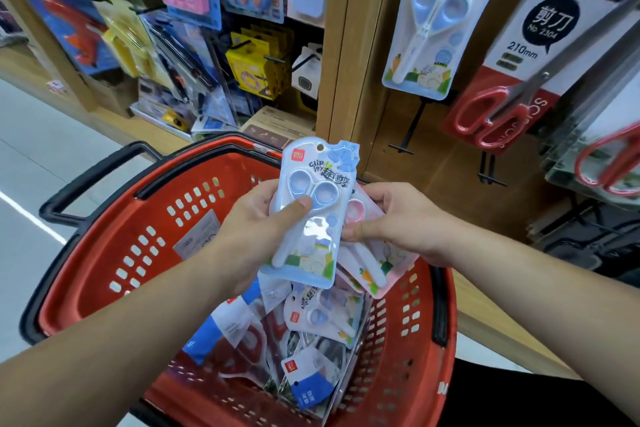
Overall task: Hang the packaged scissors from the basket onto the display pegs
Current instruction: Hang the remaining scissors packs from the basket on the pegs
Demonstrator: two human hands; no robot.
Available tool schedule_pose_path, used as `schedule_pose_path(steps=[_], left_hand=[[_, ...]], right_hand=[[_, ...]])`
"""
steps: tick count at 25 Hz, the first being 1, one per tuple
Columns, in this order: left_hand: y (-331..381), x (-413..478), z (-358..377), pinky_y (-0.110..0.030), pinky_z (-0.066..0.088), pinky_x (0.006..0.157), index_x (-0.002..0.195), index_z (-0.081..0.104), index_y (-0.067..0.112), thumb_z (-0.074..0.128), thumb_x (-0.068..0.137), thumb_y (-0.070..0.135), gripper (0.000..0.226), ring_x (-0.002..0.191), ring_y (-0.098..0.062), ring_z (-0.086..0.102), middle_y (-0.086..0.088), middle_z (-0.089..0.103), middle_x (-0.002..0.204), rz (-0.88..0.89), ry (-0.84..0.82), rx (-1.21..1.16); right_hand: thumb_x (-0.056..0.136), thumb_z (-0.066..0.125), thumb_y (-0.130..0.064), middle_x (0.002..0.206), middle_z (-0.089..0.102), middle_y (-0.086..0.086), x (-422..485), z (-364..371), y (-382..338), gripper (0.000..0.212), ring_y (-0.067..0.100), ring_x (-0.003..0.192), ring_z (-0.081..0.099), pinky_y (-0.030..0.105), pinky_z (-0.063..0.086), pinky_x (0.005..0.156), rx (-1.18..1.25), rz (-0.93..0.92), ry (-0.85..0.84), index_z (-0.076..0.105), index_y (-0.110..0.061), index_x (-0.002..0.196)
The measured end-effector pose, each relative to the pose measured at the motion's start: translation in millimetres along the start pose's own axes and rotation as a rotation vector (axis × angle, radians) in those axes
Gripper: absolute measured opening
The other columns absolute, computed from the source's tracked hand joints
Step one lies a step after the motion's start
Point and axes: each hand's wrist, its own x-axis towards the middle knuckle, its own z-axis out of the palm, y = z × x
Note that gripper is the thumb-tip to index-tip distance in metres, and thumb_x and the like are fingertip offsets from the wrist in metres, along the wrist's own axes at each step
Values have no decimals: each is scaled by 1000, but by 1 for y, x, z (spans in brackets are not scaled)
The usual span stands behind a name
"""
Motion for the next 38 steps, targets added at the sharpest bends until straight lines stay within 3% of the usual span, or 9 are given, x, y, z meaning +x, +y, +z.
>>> schedule_pose_path(steps=[7,12,15,17,20,24,29,35,38], left_hand=[[23,0,5,-60,62,89,125,68,16,73,97,16,29,105,-32,77,-9,79,118,127,99,-72],[39,-7,6,-68,56,95,127,70,14,75,95,15,32,109,-40,75,-15,78,119,93,150,-200],[49,-13,15,-62,57,97,133,67,18,70,99,14,34,112,-36,75,-10,77,122,103,131,-273],[55,-16,25,-59,60,93,137,62,22,68,100,12,39,113,-32,75,-7,76,125,158,97,-232],[65,-14,30,-54,62,89,146,52,42,75,97,13,62,118,-25,73,3,71,135,323,110,-60],[74,-8,34,-52,56,104,154,24,65,84,90,26,97,141,-13,54,25,47,158,414,177,109],[79,-7,40,-48,56,105,145,20,79,84,89,28,99,141,-9,53,27,46,157,461,179,139],[87,-6,48,-34,66,85,140,30,75,87,84,22,96,127,-14,66,17,59,148,460,194,67],[92,-8,52,-29,66,79,143,31,70,87,84,19,96,122,-10,69,19,62,144,462,185,38]], right_hand=[[79,88,-3,100,81,14,-16,-15,-13,34,31,92,78,37,63,74,201,-54,196,71,-2,108],[85,83,-3,105,79,17,-24,-13,-22,32,39,98,77,58,62,88,439,-8,374,68,-5,113],[92,78,-8,103,80,11,-25,-8,-33,24,29,88,79,45,65,72,582,-38,481,67,-10,114],[91,80,-12,104,80,7,-26,-3,-43,25,24,89,79,39,63,69,518,-75,533,67,-14,112],[90,82,-16,125,72,-7,-29,-10,-66,49,7,114,69,21,58,89,279,-341,707,60,-23,134],[100,72,-19,167,24,-24,-31,-25,-94,91,-13,148,22,-5,20,109,22,-568,801,14,-34,167],[101,71,-30,162,21,-31,-17,-27,-106,88,-16,148,15,-5,18,108,54,-635,858,13,-36,167],[101,71,-25,172,18,-18,3,-48,-122,89,-12,151,14,21,18,124,53,-658,960,12,-34,168],[101,70,-25,161,32,-27,13,-58,-131,88,-30,132,27,6,29,111,8,-655,945,14,-33,168]])
